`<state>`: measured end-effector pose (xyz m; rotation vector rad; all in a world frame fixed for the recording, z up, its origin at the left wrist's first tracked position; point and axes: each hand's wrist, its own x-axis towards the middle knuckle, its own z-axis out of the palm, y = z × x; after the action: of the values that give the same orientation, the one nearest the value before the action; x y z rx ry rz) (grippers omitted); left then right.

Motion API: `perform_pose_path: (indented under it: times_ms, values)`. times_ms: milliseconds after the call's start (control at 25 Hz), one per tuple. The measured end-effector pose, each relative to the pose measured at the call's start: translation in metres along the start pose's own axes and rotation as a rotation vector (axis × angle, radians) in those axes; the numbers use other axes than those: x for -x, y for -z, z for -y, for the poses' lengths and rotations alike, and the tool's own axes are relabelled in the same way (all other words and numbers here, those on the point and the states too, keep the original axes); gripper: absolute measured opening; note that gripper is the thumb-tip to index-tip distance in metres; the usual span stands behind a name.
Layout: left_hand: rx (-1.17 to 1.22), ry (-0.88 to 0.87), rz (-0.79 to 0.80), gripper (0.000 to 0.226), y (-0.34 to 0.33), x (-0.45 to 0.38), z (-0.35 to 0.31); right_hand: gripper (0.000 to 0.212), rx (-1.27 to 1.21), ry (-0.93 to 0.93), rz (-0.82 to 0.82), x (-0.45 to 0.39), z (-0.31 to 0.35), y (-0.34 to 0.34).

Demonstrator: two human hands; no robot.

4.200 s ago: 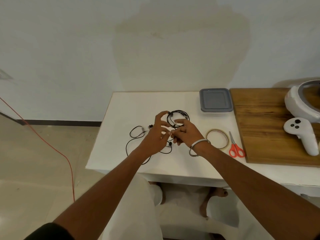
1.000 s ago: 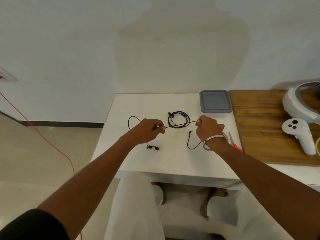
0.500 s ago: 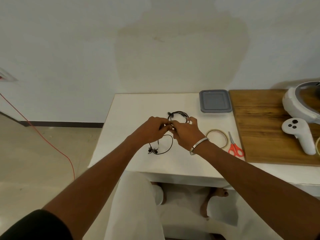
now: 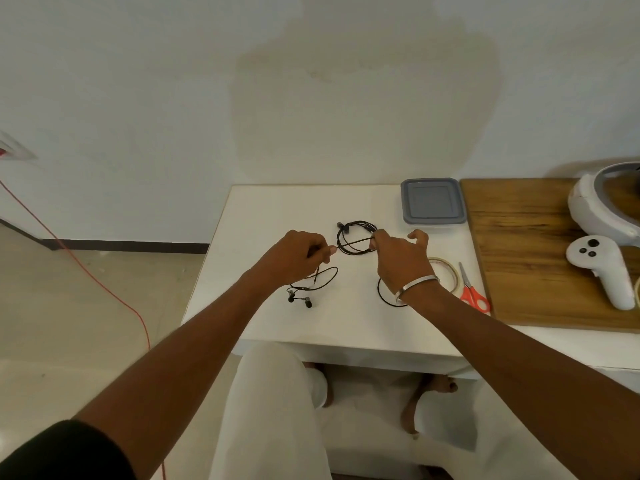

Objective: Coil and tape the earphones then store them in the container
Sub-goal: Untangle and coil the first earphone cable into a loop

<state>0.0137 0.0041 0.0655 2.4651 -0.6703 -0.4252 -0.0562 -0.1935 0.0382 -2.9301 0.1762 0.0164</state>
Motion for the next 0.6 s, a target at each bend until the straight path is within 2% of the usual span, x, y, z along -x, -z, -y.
perform_pose_path:
  times_ms: [360, 480, 600]
  values:
    - [-0.153, 0.141, -0.082, 0.036, 0.010, 0.008, 0.022, 0.029, 0.056, -0.252, 0.043, 0.003, -0.035, -0.011]
    - [-0.098, 0.152, -0.108, 0.032, 0.014, 0.010, 0.032, 0.024, 0.078, -0.352, 0.100, 0.005, -0.048, -0.014]
    - [-0.028, 0.123, -0.076, 0.032, 0.012, 0.011, 0.032, 0.025, 0.186, -0.349, 0.189, 0.009, -0.044, -0.012]
